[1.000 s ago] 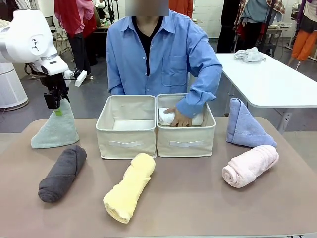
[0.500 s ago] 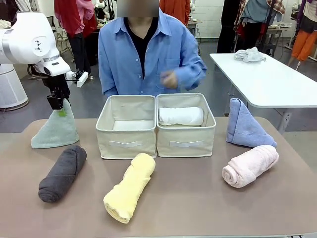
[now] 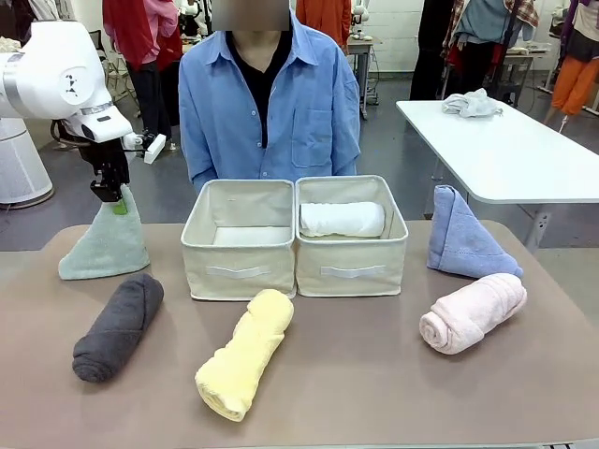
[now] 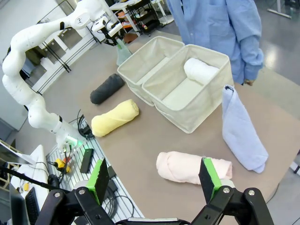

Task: Sort the towels based on their folding style.
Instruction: Pick up one triangle-folded towel and place it in the left Fabric basket.

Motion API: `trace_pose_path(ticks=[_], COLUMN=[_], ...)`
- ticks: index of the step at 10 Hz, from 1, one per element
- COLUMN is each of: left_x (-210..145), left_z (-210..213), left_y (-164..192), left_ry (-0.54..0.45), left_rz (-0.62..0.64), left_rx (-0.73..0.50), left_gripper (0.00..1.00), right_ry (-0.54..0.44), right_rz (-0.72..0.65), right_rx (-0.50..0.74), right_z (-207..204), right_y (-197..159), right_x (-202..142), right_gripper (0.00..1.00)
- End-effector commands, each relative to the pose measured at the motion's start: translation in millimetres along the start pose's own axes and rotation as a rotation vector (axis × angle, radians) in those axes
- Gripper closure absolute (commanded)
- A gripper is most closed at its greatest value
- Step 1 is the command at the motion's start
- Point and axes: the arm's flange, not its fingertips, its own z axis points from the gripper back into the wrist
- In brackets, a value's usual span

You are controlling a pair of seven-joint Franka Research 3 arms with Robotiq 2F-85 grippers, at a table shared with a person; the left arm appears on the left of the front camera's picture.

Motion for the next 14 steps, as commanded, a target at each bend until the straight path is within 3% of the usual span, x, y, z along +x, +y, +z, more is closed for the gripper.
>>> trace_pose_path(ticks=[1,4,7,11,14], left_x=[-3.0,-1.9,7.0,26.3,29.4], left_z=[6.7,48.1,127.7,185.6,197.5], left_y=[-1.0,-26.9,-98.1,-163.1,-165.1], left_ry=[0.022,0.079,0.176,0.05,0.073], left_rz=[0.027,0.148,0.324,0.351,0.346], left_rx=[-0.002,0.0,0.079,0.177,0.177], left_gripper=[1.0,1.0,1.0,1.0,1.0], right_ry=[-0.009,-0.009,-0.009,-0.009,-0.009], right_rz=[0.006,0.006,0.006,0.006,0.006], right_rx=[0.012,0.012,0.012,0.012,0.012], right_z=[-0.4,-0.4,-0.4,-0.4,-0.4], right_y=[0.1,0.1,0.1,0.1,0.1], right_x=[-1.0,-1.0,-1.0,-1.0,-1.0], right_gripper=[0.0,0.0,0.0,0.0,0.0])
